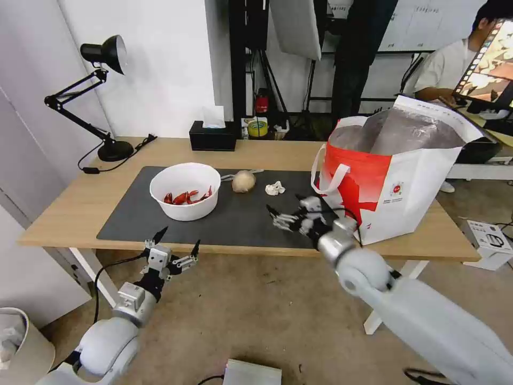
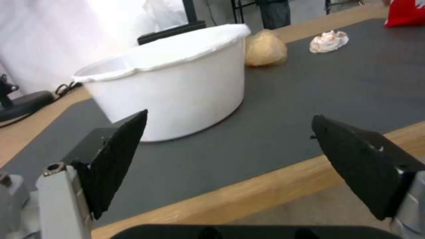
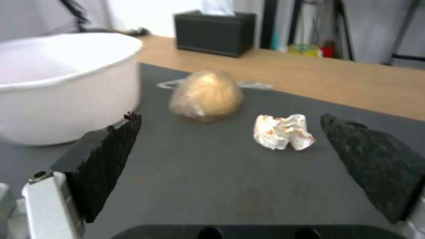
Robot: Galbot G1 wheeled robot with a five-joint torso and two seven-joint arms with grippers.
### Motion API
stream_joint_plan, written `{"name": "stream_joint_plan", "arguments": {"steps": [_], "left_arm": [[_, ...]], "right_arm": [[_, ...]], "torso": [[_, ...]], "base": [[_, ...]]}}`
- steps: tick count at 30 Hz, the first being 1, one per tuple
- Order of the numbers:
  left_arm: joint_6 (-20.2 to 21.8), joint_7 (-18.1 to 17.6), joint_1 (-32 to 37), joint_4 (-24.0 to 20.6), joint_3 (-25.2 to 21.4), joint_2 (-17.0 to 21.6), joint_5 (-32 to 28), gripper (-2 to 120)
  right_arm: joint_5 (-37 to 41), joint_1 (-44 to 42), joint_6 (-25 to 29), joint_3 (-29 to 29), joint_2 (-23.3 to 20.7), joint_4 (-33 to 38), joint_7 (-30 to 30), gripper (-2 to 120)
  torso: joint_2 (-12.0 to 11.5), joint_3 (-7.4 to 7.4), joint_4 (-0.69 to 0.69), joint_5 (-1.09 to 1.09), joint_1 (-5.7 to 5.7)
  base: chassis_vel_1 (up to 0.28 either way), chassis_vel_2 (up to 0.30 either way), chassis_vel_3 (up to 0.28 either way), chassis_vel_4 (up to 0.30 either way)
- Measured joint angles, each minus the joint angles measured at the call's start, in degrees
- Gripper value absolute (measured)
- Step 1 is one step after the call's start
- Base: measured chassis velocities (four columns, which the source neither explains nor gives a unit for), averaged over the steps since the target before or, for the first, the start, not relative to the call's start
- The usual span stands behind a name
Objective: Pick up the trash from the table and place it into the takeout bag.
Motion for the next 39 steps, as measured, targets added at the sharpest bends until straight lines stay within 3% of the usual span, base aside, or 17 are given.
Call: {"name": "stream_joint_plan", "arguments": {"steps": [6,9,22,39], "left_arm": [[0.0,0.0,0.5,-0.2,-0.6,-0.3,0.1,100],[-0.1,0.0,0.7,-0.5,-0.7,-0.6,0.2,100],[-0.1,-0.1,1.5,-1.3,-0.8,-1.2,0.5,100],[-0.4,-0.4,2.2,-1.7,-1.5,-1.3,0.4,100]], "right_arm": [[1.5,4.1,-2.5,-1.6,4.1,-4.5,5.1,100],[2.8,7.2,-5.3,-1.9,7.9,-11.0,8.5,100],[2.0,12.0,-8.3,-2.0,15.1,-24.7,8.8,100],[0.6,17.5,-10.9,-3.8,20.8,-35.2,8.6,100]], "torso": [[0.0,-0.01,-0.01,0.00,0.00],[0.0,0.00,-0.01,0.00,0.00],[0.0,-0.01,-0.01,0.00,0.00],[0.0,-0.01,-0.01,0.00,0.00]], "base": [[0.000,0.000,0.000,0.000],[0.000,0.000,0.000,0.000],[0.000,0.000,0.000,0.000],[0.000,0.000,0.000,0.000]]}}
